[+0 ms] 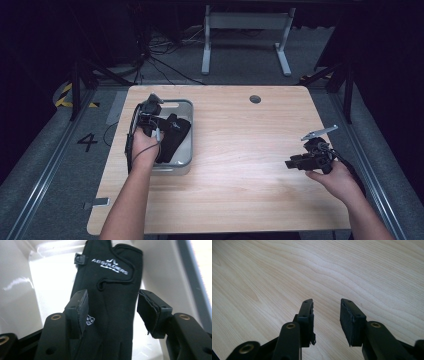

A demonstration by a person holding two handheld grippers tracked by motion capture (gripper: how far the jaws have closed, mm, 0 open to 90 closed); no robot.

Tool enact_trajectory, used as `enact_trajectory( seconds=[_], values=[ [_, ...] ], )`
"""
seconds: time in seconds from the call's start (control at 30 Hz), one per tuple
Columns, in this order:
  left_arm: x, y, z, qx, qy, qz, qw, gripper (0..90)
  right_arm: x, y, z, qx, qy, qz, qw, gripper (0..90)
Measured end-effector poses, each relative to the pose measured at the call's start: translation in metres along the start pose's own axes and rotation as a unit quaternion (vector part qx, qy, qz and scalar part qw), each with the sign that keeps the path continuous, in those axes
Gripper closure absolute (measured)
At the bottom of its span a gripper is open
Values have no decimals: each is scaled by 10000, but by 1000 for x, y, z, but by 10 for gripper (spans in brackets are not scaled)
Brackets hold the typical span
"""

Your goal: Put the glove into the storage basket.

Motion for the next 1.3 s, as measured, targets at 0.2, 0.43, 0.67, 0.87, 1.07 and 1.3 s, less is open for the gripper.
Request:
enact_trajectory(
  seconds=[0.2, 0.43, 0.67, 0.87, 1.07, 1.3],
  values=[
    [8, 19, 24, 182, 271, -373, 9988, 429, -2, -1, -3, -14, 5, 80, 10000, 624],
    [25, 52, 49, 581, 437, -932, 9930, 423, -1, -1, -4, -3, 70, 194, 9998, 597],
    [43, 75, 60, 905, 435, -1356, 9857, 415, 2, 2, -4, 2, 158, 285, 9995, 590],
    [63, 93, 60, 1049, 374, -1611, 9806, 404, 5, 6, -8, -16, 80, 264, 9996, 588],
    [83, 114, 57, 1331, 384, -1855, 9728, 402, 5, 7, -9, -37, 83, 261, 9996, 585],
    [98, 131, 49, 1449, 161, -2188, 9648, 398, 4, 7, -8, -41, 119, 286, 9995, 579]
  ],
)
Point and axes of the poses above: each handheld gripper's, and its own axes: z roughly backward along the jaws, x roughly out of its underside, y roughly to its right, the point moved 4 cm from there along -z, roughly forward along the jaws
